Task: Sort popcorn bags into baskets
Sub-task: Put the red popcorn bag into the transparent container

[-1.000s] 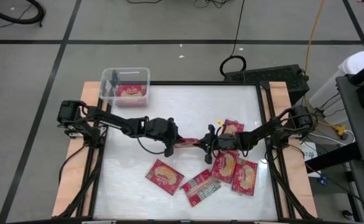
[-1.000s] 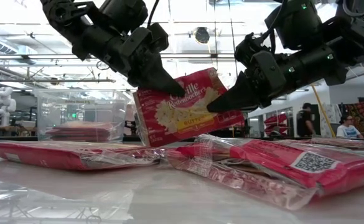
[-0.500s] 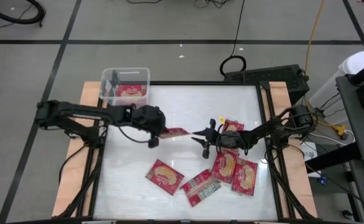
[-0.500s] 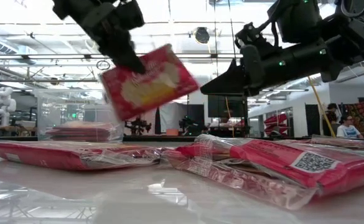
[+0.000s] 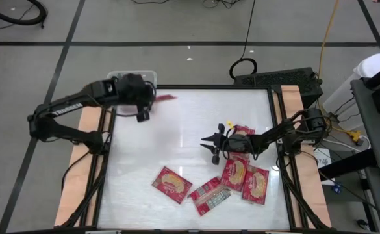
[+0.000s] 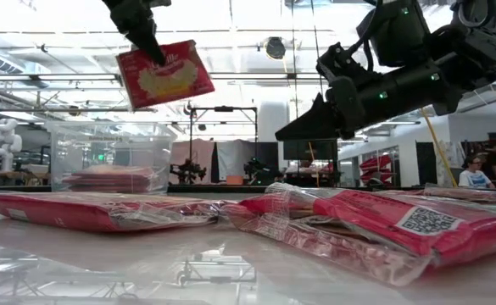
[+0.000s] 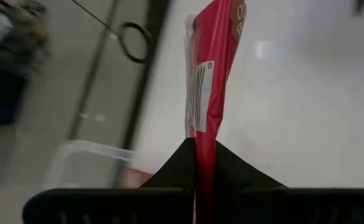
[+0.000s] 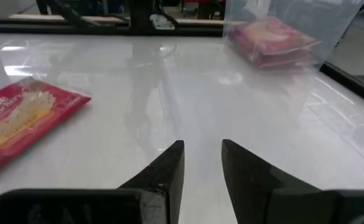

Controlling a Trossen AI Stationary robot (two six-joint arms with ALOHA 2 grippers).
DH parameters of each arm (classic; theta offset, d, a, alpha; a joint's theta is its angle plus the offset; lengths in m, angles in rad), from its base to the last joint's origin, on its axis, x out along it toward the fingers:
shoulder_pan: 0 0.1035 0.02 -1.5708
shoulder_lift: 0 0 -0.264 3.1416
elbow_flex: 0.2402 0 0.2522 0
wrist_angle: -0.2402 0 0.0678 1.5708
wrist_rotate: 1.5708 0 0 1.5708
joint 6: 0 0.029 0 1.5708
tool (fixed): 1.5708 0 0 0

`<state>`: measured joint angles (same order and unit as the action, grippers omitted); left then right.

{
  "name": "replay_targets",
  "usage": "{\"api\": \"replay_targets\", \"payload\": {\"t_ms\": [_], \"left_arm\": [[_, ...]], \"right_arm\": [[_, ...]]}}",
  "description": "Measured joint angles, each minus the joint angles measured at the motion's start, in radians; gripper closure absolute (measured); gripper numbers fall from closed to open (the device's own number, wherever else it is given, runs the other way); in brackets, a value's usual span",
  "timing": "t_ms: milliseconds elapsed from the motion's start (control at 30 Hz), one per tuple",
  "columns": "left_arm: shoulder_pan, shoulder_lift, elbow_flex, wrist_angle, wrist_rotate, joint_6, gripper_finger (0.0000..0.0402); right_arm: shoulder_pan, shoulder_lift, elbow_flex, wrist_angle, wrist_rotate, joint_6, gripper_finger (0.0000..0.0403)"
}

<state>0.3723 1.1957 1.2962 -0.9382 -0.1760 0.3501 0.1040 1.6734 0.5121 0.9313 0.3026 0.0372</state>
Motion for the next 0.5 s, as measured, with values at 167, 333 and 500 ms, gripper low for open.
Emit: {"api": "replay_targets", "payload": {"t_ms": [167,333,500], "left_arm": [[0.108,0.001,0.059,-0.042,-0.01,0.104,0.0386],[0.214,0.014,0.066,-0.057,-0.134,0.176,0.0382],[0.343,0.048,0.065,-0.137,-0.136,0.181,0.0368]], "right_arm": [[0.003,0.0,0.0,-0.009,-0.021,0.006,0.0301],[0.002,0.0,0.0,-0.009,-0.02,0.004,0.03],[0.002,0.0,0.0,-0.008,-0.019,0.015,0.03]]}}
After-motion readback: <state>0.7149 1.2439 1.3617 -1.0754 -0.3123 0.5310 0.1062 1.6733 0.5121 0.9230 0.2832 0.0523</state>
